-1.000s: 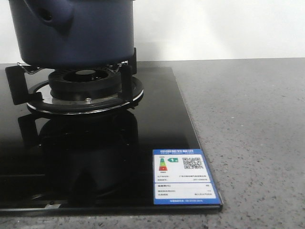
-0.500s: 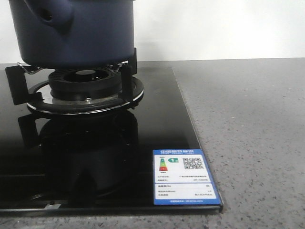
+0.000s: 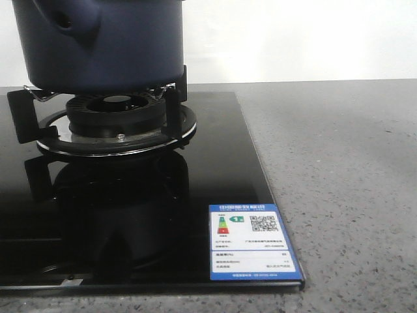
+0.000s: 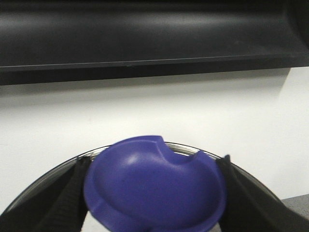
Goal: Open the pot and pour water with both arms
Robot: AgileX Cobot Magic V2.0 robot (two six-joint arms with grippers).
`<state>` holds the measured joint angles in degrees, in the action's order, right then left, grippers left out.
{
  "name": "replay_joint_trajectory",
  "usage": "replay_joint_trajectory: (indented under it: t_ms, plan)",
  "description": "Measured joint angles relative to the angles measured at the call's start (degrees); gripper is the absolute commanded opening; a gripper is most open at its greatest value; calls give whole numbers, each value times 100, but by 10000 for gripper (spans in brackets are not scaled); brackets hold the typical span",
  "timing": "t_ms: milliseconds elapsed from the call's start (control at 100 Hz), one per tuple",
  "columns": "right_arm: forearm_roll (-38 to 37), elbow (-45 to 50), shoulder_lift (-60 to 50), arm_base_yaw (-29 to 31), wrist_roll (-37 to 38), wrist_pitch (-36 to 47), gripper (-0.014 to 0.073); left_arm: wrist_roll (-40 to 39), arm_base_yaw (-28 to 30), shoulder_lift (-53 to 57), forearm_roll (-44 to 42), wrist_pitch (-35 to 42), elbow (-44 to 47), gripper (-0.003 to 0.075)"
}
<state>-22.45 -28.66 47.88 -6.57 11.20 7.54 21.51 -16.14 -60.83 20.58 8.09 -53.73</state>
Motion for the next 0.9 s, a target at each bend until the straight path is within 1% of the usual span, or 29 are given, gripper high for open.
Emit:
replay_joint_trajectory:
  t_ms: [130,260,420,650,900]
  plan:
    - [139,335,442,319,0,667,346,0,0,0,0,0,0,393]
    - [204,368,1163,569,13,1324,346,0,0,0,0,0,0,393]
    - [385,368,2046,709,24,2034,346,0,0,0,0,0,0,393]
    - [445,368,2814,733,24,2475,346,0,0,0,0,0,0,393]
    - [445,368,3166,731,24,2706,346,0,0,0,0,0,0,393]
